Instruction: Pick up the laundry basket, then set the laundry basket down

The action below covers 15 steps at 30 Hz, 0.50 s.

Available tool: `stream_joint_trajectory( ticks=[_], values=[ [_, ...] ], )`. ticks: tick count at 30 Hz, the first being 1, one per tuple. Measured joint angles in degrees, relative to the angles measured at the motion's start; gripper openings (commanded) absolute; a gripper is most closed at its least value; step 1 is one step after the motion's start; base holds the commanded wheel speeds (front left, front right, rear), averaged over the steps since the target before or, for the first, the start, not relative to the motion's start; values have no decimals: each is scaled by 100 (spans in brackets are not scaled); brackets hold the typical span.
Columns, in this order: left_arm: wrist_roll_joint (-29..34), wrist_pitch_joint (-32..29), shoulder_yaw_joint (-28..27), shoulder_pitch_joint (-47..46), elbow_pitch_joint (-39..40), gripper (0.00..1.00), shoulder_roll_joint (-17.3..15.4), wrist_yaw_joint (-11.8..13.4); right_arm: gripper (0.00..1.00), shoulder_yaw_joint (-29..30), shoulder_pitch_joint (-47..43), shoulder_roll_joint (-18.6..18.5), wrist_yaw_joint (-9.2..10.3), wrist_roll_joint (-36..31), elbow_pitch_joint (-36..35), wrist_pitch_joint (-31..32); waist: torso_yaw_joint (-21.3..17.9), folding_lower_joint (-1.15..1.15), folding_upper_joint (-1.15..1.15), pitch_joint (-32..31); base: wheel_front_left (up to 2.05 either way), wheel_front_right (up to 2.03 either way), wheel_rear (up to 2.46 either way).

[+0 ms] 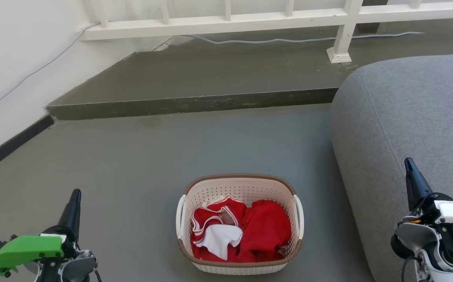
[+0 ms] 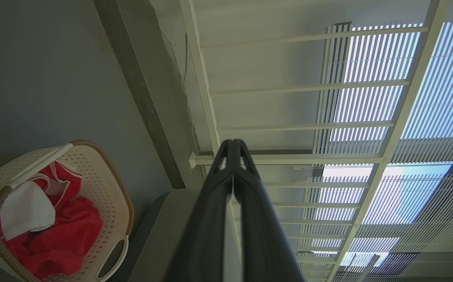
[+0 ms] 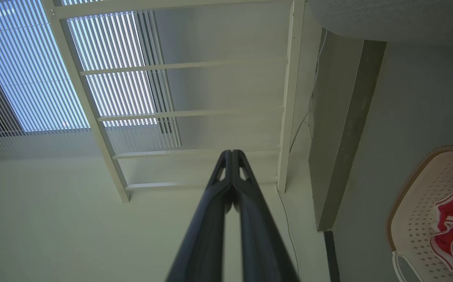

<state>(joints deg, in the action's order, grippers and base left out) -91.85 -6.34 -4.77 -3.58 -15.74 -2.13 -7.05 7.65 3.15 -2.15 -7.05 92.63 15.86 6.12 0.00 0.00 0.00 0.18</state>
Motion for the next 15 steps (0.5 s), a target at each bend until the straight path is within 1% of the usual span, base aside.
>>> stream_joint_trajectory(
  ticks=[8, 9, 15],
  values=[
    [0, 0, 0, 0, 0, 0, 0, 0, 0, 0, 0, 0, 0, 0, 0, 0, 0, 0, 0, 0, 0, 0, 0],
    [0, 0, 0, 0, 0, 100, 0, 0, 100, 0, 0, 0, 0, 0, 0, 0, 0, 0, 0, 0, 0, 0, 0],
    [0, 4, 40, 210, -249, 100, 124, 9, 100, -35, -259, 124, 7, 1, 257, -2, 0, 0, 0, 1, 0, 0, 0]
  ],
)
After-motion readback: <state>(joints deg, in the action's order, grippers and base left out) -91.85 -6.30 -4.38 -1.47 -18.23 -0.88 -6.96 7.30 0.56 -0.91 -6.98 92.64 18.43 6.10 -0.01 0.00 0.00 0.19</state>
